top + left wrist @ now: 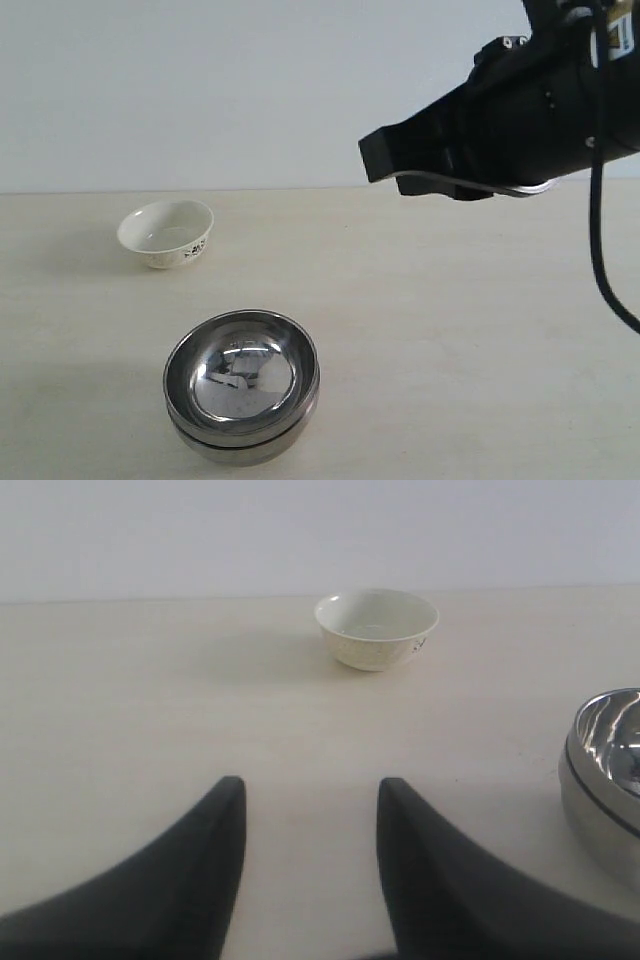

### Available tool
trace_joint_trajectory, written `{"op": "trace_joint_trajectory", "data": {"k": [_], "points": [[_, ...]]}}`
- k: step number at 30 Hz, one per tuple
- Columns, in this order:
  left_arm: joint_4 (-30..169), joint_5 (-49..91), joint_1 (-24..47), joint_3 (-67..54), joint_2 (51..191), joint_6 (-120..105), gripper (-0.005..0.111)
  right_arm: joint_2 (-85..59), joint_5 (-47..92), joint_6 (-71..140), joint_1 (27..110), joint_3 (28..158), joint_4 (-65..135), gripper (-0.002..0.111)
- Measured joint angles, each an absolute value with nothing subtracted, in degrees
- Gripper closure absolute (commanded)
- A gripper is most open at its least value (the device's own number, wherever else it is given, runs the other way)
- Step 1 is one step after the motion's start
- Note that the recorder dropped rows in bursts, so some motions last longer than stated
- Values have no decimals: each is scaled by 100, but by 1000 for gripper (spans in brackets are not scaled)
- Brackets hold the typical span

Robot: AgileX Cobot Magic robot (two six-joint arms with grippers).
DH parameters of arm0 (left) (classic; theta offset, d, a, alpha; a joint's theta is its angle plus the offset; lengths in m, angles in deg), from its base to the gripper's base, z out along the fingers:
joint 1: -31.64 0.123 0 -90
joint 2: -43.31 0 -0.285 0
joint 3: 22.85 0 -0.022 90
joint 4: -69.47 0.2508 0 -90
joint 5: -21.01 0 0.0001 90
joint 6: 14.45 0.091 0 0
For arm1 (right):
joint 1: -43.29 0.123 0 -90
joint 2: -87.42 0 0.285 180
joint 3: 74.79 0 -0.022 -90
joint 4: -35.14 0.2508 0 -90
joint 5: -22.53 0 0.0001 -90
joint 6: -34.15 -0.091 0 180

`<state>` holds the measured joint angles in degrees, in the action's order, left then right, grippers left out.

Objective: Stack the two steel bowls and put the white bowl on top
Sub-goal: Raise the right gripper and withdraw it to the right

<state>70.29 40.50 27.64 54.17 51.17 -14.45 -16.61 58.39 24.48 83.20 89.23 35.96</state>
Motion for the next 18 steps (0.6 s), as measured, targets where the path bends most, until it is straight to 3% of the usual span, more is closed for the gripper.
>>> {"op": "trace_joint_trajectory", "data": {"k": [7,18], "points": [[6947,3953,2764,5417,5117,-1445,66,-1719,5942,2448,8320,8611,3284,108],[3083,2211,2764,5417,5117,-1982,66,-1731,5883,2262,8320,8516,3075,108]]}}
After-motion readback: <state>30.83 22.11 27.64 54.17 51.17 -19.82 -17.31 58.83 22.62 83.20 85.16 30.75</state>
